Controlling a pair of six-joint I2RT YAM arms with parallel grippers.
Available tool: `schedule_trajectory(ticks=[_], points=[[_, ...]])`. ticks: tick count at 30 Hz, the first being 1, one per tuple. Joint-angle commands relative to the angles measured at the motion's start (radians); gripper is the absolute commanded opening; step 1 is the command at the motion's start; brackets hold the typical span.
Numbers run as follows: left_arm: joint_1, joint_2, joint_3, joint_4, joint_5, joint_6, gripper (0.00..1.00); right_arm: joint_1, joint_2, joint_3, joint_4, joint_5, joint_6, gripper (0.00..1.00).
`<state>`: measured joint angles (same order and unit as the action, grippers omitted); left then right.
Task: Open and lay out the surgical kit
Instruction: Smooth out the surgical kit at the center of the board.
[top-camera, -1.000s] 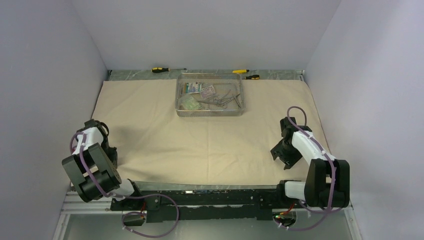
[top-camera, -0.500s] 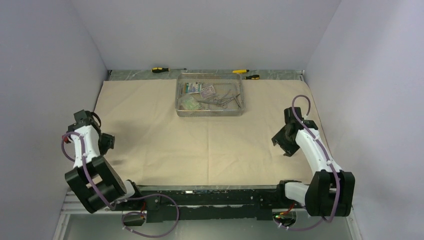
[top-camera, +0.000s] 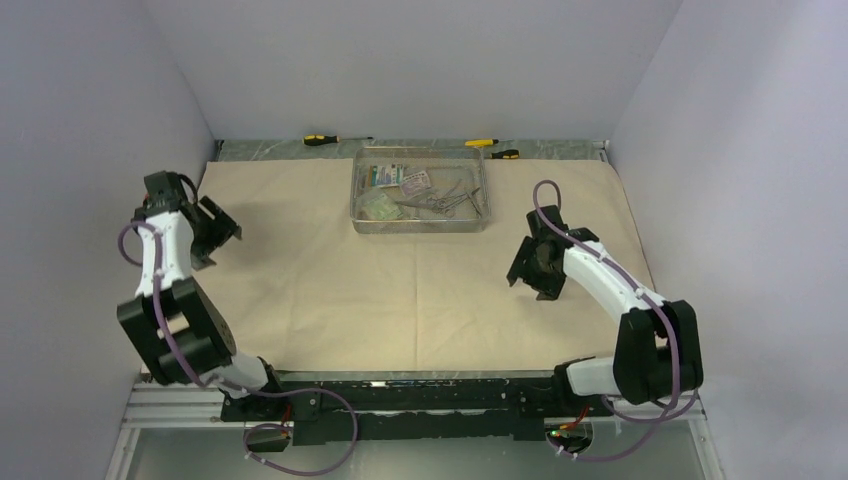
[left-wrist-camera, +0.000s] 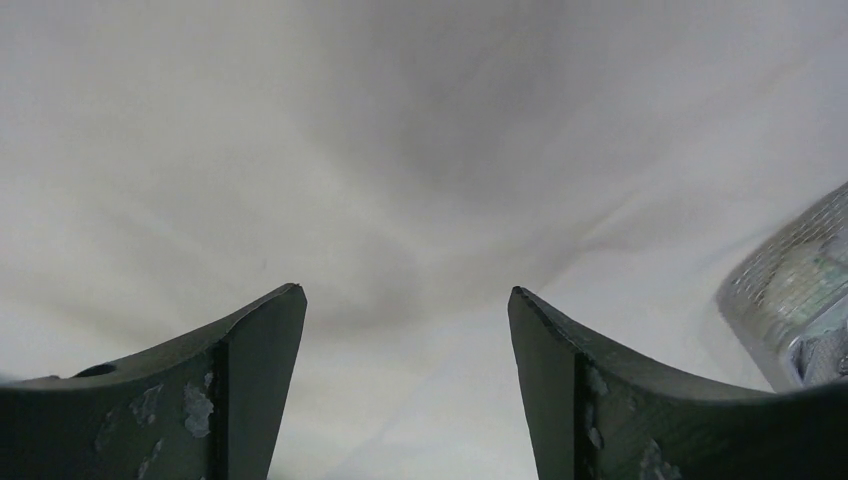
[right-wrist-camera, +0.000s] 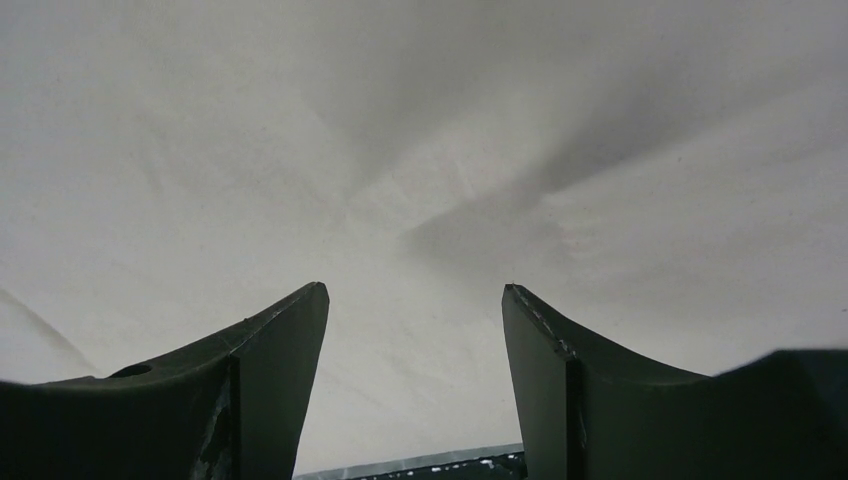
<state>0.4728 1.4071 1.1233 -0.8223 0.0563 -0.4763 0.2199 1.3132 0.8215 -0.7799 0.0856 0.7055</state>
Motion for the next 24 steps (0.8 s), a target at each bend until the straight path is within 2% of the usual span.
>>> schedule_trajectory(ticks=[1, 11, 17, 24], points=[[-0.05, 0.174, 0.179, 0.115, 0.03, 0.139, 0.79, 0.004, 0.043, 0.104, 0.026, 0.1, -0.006, 0.68], [-0.137, 0.668, 0.549, 0.145, -0.038, 0.231, 0.77, 0.002, 0.148, 0.253, 0.027, 0.18, -0.002, 0.7], [-0.145, 0.802, 0.665, 0.132, -0.069, 0.257, 0.76, -0.002, 0.167, 0.312, 0.031, 0.178, 0.02, 0.72], [-0.145, 0.917, 0.71, 0.141, -0.289, 0.265, 0.76, -0.043, 0.239, 0.333, 0.093, 0.172, 0.013, 0.71]])
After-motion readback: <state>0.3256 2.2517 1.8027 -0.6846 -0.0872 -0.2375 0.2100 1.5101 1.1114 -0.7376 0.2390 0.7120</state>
